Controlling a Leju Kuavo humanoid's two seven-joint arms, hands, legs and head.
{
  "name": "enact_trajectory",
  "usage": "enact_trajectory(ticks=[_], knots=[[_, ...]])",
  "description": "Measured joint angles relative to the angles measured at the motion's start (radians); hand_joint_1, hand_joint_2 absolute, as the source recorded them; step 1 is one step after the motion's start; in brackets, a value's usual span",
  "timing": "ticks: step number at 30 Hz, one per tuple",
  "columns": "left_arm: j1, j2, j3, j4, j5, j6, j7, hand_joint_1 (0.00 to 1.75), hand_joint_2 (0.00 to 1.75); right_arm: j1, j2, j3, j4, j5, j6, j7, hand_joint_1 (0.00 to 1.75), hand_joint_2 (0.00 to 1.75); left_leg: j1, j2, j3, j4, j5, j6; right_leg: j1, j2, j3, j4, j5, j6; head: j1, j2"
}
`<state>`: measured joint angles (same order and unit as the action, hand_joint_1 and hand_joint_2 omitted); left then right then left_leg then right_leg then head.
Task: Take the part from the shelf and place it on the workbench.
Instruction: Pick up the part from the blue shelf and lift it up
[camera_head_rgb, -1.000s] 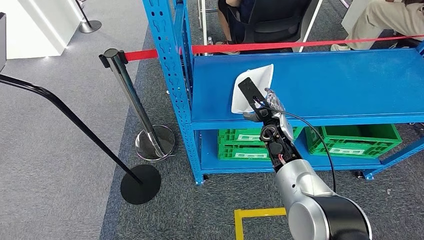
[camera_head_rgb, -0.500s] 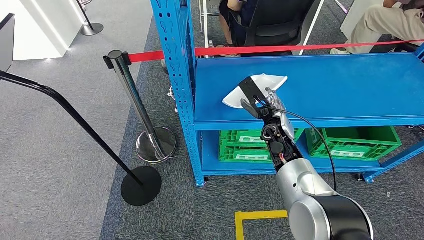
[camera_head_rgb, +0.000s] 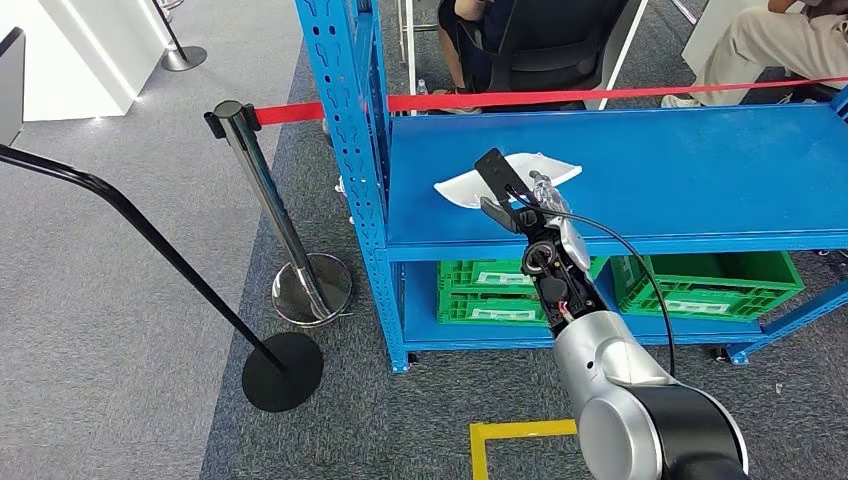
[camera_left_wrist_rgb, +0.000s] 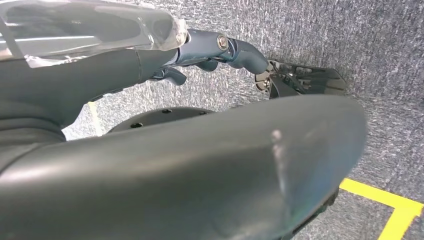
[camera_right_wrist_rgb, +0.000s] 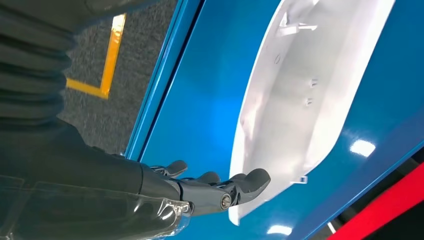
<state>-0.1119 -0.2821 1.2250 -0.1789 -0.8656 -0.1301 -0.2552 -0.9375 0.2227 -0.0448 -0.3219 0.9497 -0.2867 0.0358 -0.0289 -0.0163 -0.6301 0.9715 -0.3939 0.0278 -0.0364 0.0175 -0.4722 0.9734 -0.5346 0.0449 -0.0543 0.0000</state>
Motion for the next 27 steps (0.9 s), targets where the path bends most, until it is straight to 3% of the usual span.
enact_trajectory(ticks=[3,7,11,27], knots=[[0.0,-0.005,0.002,0.0,0.006,0.001,-0.006,0.0,0.0,-0.005,0.001,0.015,0.002,0.019,0.01,0.004,0.0,0.0,0.0,0.0,0.0,0.0,0.0,0.0,0.0,0.0,0.0,0.0,0.0,0.0,0.0,0.0],[0.0,-0.01,0.005,0.0,0.008,0.001,-0.012,0.0,0.0,-0.009,0.004,0.028,0.003,0.029,0.015,0.001,0.0,0.0,0.0,0.0,0.0,0.0,0.0,0.0,0.0,0.0,0.0,0.0,0.0,0.0,0.0,0.0],[0.0,-0.014,0.011,0.001,0.009,-0.002,-0.014,0.0,0.0,-0.016,0.006,0.037,0.006,0.028,0.015,0.015,0.0,1.75,0.0,0.0,0.0,0.0,0.0,0.0,0.0,0.0,-0.001,0.0,0.0,0.0,0.0,0.0],[0.0,-0.024,0.017,0.002,0.005,-0.006,-0.016,0.0,0.0,-0.05,0.0,0.037,0.015,0.04,0.032,0.073,0.0,1.75,0.0,0.0,0.0,0.0,0.0,0.0,0.0,0.0,0.0,0.0,0.0,0.0,0.0,0.0]])
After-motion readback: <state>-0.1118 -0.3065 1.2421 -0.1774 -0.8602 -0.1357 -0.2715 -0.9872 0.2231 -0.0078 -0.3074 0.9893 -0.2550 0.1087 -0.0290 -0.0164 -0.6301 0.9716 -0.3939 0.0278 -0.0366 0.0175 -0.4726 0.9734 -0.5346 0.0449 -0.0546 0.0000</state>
